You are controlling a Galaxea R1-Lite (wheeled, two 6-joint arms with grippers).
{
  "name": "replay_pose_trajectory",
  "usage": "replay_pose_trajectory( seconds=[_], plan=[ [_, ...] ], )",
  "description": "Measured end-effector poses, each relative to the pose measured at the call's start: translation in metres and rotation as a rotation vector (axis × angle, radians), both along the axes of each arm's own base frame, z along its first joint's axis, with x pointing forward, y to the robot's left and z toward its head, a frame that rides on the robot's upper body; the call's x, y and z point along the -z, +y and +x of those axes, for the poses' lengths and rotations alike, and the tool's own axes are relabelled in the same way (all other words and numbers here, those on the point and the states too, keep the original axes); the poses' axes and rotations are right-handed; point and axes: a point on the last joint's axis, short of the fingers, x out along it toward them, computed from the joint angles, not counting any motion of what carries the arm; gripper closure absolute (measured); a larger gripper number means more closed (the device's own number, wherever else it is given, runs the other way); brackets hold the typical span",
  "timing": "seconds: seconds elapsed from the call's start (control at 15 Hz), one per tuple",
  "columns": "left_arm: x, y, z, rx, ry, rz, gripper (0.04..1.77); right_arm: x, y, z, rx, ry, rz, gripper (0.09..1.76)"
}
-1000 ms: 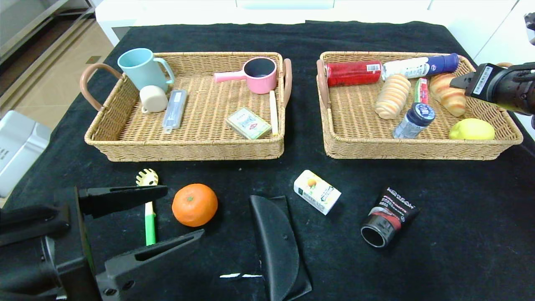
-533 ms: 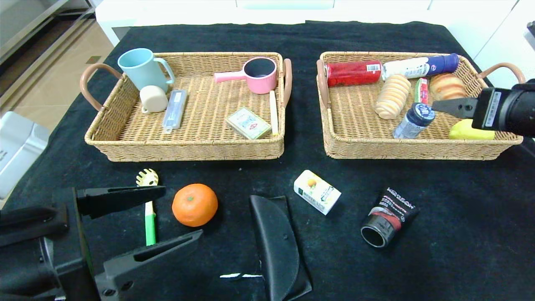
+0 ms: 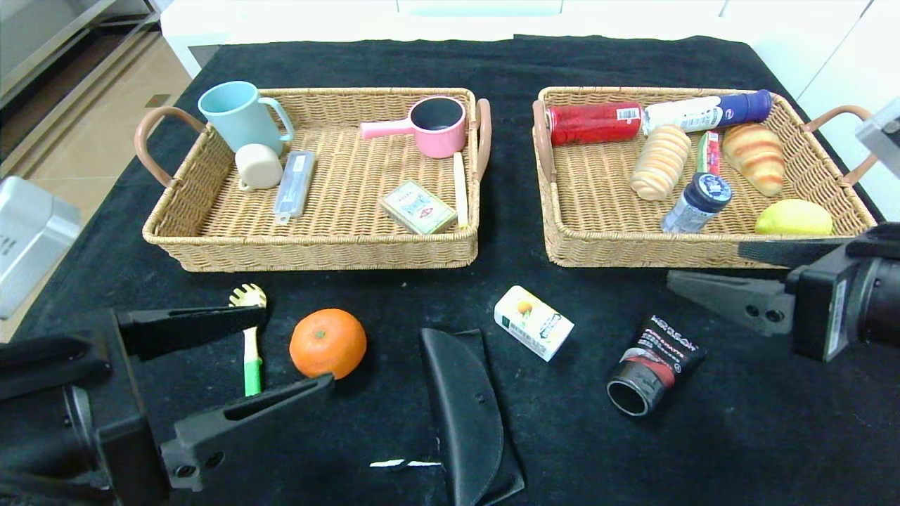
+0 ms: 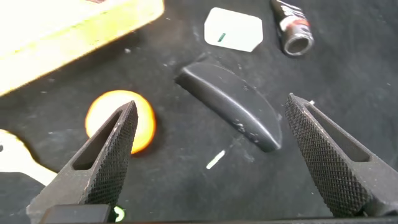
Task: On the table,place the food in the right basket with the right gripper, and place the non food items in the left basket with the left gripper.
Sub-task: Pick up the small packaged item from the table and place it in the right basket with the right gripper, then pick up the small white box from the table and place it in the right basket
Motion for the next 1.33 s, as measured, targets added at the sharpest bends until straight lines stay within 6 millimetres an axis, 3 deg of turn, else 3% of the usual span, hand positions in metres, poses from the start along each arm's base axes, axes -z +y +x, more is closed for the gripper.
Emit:
replay_pose_trajectory(
  seconds=[0.33, 0.6, 1.33],
  plan=[
    [-0.008, 0.003, 0.002, -0.051, -0.034, -0.006, 0.09, 0.016, 0.041, -0.004, -0.054, 0.025, -0.088, 0.17],
    [-0.015, 0.01, 0.001, -0.082, -0.071, -0.001, 0.09, 0.027, 0.07, 0.005, -0.06, 0.04, -0.147, 0.16],
    [-0.023, 0.017, -0.012, -0.077, -0.139, -0.011, 0.09, 0.059, 0.127, 0.038, -0.019, 0.05, -0.242, 0.15]
  ],
)
